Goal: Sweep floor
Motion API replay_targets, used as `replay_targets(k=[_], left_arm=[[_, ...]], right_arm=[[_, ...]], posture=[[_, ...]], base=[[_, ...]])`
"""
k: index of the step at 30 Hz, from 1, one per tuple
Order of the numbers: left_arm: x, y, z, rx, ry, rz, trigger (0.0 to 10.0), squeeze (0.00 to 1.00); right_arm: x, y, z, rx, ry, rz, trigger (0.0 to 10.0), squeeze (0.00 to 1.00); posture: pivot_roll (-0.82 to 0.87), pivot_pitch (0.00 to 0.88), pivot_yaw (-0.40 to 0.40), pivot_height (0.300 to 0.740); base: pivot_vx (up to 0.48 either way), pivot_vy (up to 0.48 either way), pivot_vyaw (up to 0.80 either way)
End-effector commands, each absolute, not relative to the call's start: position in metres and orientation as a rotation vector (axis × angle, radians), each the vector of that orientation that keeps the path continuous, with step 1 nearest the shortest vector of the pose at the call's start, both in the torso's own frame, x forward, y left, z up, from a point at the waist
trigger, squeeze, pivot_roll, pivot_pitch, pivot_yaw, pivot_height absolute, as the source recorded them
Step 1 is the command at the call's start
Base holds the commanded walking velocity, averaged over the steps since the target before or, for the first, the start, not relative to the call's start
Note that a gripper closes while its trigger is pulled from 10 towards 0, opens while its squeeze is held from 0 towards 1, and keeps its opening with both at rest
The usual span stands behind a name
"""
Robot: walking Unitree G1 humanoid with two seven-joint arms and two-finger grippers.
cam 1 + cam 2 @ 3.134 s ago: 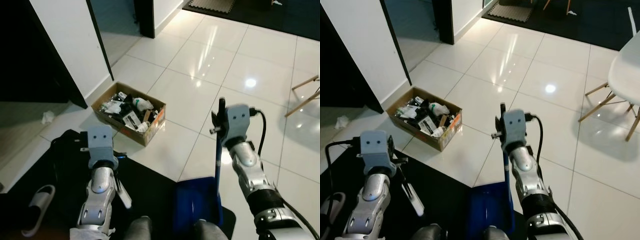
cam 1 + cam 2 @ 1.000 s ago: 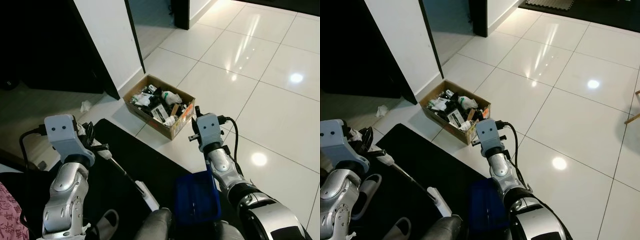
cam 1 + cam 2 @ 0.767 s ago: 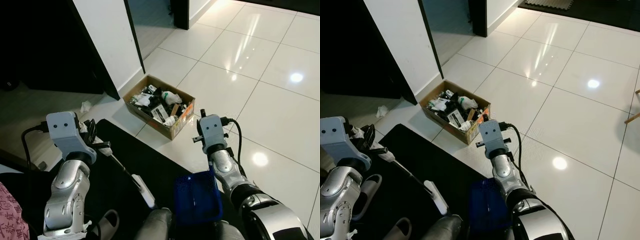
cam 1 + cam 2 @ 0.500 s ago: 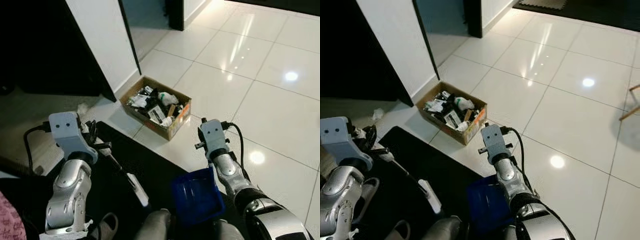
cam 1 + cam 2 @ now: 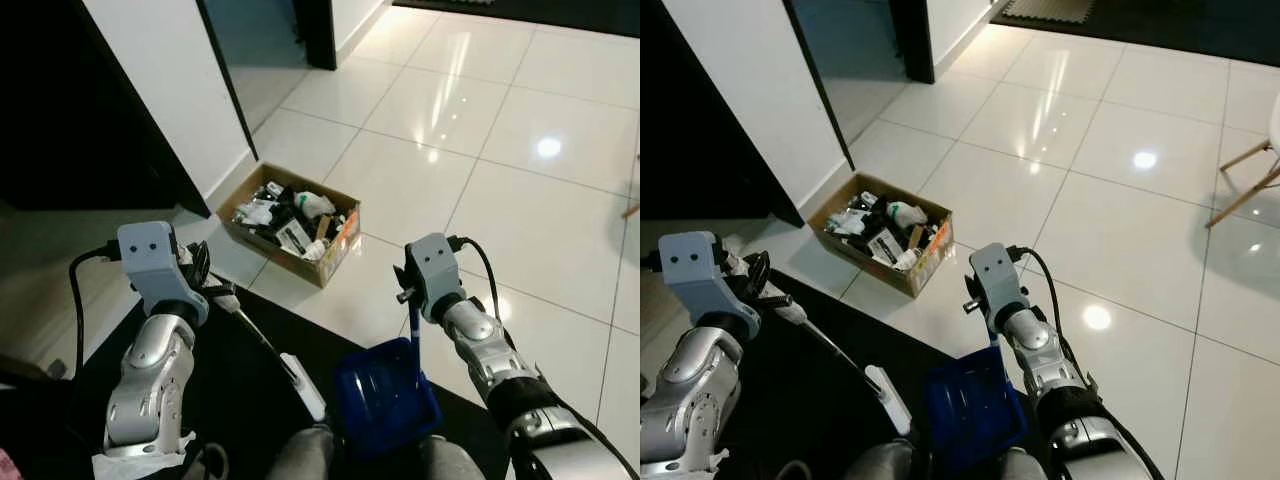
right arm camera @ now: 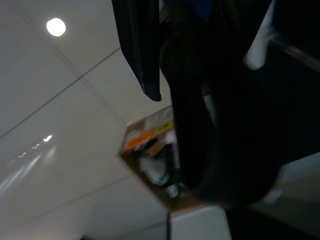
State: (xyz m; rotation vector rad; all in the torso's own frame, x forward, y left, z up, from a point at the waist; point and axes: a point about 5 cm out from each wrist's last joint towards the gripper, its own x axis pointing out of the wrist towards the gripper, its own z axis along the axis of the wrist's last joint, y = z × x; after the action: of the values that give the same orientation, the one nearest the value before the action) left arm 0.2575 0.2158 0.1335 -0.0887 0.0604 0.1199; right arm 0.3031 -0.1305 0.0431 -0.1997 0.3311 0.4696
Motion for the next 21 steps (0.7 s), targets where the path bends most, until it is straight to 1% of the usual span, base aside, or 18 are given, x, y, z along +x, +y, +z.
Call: replay_targets(k=[1, 3, 8, 10, 14, 15, 16, 17, 18, 19, 20, 21], left_arm=[[0.257, 0.218, 0.134, -0.078, 0.046, 0.137, 10.0, 0.00], [0.258, 0.218, 0.133, -0.080, 0.049, 0.137, 10.0, 0.00], [0.258, 0.217, 0.132, -0.083, 0.052, 0.138, 10.0, 0.00], [0.259, 0.215, 0.130, -0.089, 0.056, 0.140, 10.0, 0.00], [0.260, 0.214, 0.129, -0.092, 0.057, 0.141, 10.0, 0.00], [0.260, 0.213, 0.128, -0.094, 0.059, 0.140, 10.0, 0.00], [0.260, 0.213, 0.128, -0.094, 0.059, 0.140, 10.0, 0.00], [0.261, 0.212, 0.128, -0.096, 0.060, 0.138, 10.0, 0.00], [0.261, 0.212, 0.128, -0.096, 0.060, 0.138, 10.0, 0.00], [0.262, 0.211, 0.127, -0.097, 0.062, 0.136, 10.0, 0.00], [0.262, 0.211, 0.127, -0.097, 0.062, 0.136, 10.0, 0.00], [0.262, 0.211, 0.127, -0.096, 0.064, 0.132, 10.0, 0.00]], right_arm=[[0.263, -0.128, 0.004, -0.022, 0.632, 0.562, 10.0, 0.00], [0.256, -0.128, 0.011, 0.019, 0.658, 0.594, 10.0, 0.00], [0.260, -0.134, 0.023, 0.071, 0.667, 0.567, 10.0, 0.00], [0.267, -0.141, 0.035, 0.026, 0.631, 0.541, 10.0, 0.00], [0.269, -0.144, 0.037, -0.007, 0.616, 0.523, 10.0, 0.00], [0.276, -0.148, 0.038, -0.057, 0.555, 0.455, 10.0, 0.00], [0.276, -0.148, 0.038, -0.057, 0.555, 0.455, 10.0, 0.00], [0.286, -0.154, 0.048, -0.128, 0.441, 0.360, 10.0, 0.00], [0.286, -0.154, 0.048, -0.128, 0.441, 0.360, 10.0, 0.00], [0.295, -0.158, 0.061, -0.131, 0.321, 0.257, 10.0, 0.00], [0.295, -0.158, 0.061, -0.131, 0.321, 0.257, 10.0, 0.00], [0.301, -0.161, 0.077, -0.090, 0.216, 0.172, 10.0, 0.00]], posture=[[0.16, 0.150, 0.119, 0.740], [0.16, 0.152, 0.118, 0.740], [0.15, 0.153, 0.111, 0.740], [0.14, 0.152, 0.106, 0.740], [0.14, 0.152, 0.106, 0.740], [0.14, 0.150, 0.104, 0.740], [0.14, 0.150, 0.104, 0.740], [0.14, 0.150, 0.104, 0.740], [0.14, 0.150, 0.104, 0.740], [0.13, 0.148, 0.111, 0.740], [0.13, 0.148, 0.111, 0.740], [0.13, 0.147, 0.119, 0.740]], base=[[0.000, 0.000, 0.00], [0.000, 0.000, 0.00], [0.000, 0.000, 0.00], [0.000, 0.000, 0.00], [0.000, 0.000, 0.00], [0.000, 0.000, 0.00], [0.000, 0.000, 0.00], [0.000, 0.000, 0.00], [0.000, 0.000, 0.00], [0.000, 0.000, 0.00], [0.000, 0.000, 0.00], [0.000, 0.000, 0.00]])
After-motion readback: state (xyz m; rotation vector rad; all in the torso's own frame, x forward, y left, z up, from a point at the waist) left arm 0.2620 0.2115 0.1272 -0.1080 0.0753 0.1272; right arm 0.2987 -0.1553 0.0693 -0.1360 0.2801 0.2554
